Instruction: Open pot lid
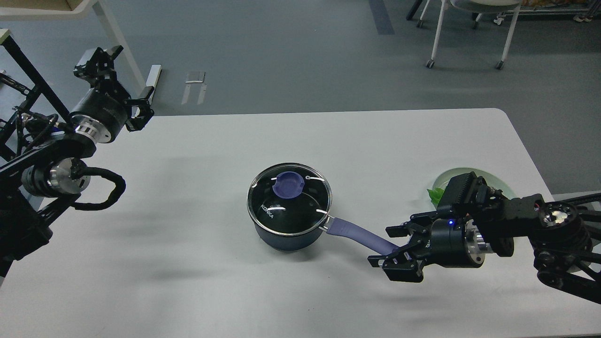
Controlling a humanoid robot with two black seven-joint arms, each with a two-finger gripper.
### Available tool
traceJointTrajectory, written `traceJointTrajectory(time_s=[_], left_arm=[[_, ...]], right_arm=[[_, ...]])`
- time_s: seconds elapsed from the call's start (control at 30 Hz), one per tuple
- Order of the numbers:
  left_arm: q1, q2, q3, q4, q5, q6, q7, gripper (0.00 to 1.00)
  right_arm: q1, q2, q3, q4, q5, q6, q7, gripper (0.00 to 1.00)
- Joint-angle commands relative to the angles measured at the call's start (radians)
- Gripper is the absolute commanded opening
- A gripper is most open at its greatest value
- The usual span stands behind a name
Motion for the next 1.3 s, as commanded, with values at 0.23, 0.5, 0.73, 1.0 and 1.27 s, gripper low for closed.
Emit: traceJointTrajectory(time_s=[0.23,0.5,0.73,1.0,1.27], left_arm=[[0.001,0.001,0.005,-0.001,0.0,-0.002,0.001,1.0],[0.001,0.005,0.014,-0.001,0.0,-0.003,-0.001,1.0],[0.001,0.005,0.014,-0.001,0.001,-0.003,0.001,1.0],[-0.024,0.025,0.014,-0.007,0.061,-0.003,0.011,1.0],[-0.06,0.031,0.014,-0.207,0.505,0.092,0.018,0.98]], right_arm=[[0.044,0.012,-0.003,-0.007,-0.056,0.002,0.0,0.55],[0.042,0.01,-0.023,-0.01,-0.07,0.002,0.0,0.54],[0.047,0.012,-0.026,-0.011,-0.07,0.002,0.0,0.36],[0.07,0.01,-0.026,-0.011,-0.07,0.002,-0.003,0.24],[0.067,0.009,-0.026,-0.011,-0.064,0.0,-0.005,0.23]])
